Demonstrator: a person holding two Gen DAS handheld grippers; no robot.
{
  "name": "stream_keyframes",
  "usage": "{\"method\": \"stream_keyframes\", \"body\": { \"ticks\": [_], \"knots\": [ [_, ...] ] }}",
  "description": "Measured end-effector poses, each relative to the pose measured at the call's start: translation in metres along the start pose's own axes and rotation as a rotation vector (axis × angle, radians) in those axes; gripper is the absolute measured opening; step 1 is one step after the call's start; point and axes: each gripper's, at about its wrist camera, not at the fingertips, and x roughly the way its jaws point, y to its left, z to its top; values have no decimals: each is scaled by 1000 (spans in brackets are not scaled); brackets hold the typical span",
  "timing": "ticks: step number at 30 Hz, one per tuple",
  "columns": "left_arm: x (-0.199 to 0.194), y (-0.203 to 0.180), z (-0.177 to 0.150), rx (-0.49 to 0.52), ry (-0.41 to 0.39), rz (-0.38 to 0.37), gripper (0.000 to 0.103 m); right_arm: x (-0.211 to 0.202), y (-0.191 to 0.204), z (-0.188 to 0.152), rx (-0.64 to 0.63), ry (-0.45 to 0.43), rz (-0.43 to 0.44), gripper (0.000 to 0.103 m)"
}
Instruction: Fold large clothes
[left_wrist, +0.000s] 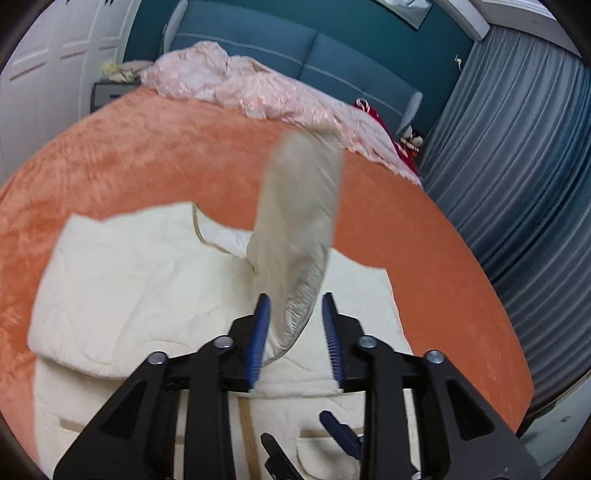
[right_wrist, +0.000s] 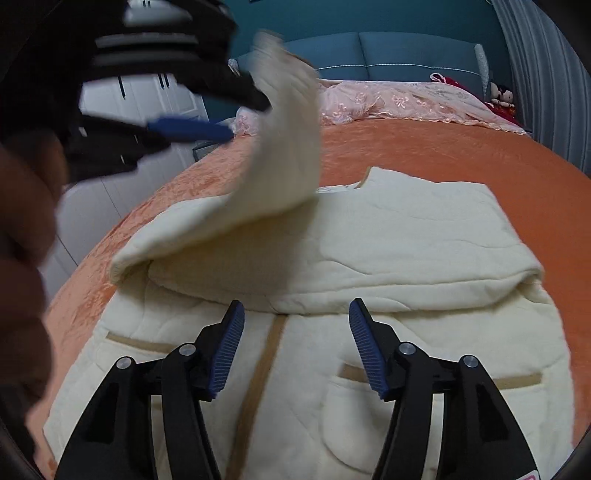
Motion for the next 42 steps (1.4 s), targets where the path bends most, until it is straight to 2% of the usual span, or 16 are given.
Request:
{"method": "stream_keyframes", "body": {
  "ticks": [3,4,5,14,19,24,26,27,28,30,32,34,35,37,39,42],
  "knots": [
    [4,10,-28,-62,13,-28,54,-16,-30,1,26,16,-18,62],
    [0,17,-36,-100,2,-43,66,-19,-40,3,47,19,-27,64],
    [-5,28,-40,-137,-10,-51,68,-20,-50,6,72,18,-33,64],
    [-28,177,-65,-632,-54,-19,69,0,-104,42,277,-25,-68,65],
    [-28,225,-68,-785,-100,-34,69,27,-118,53,327,20,-82,65],
    [-13,250,-71,-909,-106,-74,67,54,-128,53,413,80,-63,65],
    [-13,259,-76,-944,-106,-86,65,64,-128,56,425,116,-30,45],
    [-12,261,-74,-958,-107,-85,64,67,-125,59,412,135,-28,22],
    [-13,264,-71,-965,-110,-79,57,66,-124,65,402,134,-16,15],
    [-16,267,-61,-951,-117,-36,42,51,-122,82,401,67,29,9],
    [-18,266,-52,-912,-108,-2,18,26,-117,103,376,-26,59,7],
    [-18,260,-42,-840,-90,33,12,-2,-111,121,299,-118,47,3],
    [-17,255,-39,-798,-87,57,11,-7,-108,123,260,-131,24,3],
    [-13,240,-37,-699,-72,148,10,4,-106,113,169,-83,-87,2],
    [-3,230,-41,-627,-43,232,9,31,-116,90,143,18,-163,2],
    [9,226,-54,-570,-16,287,9,58,-132,58,144,117,-220,2]
  ]
}}
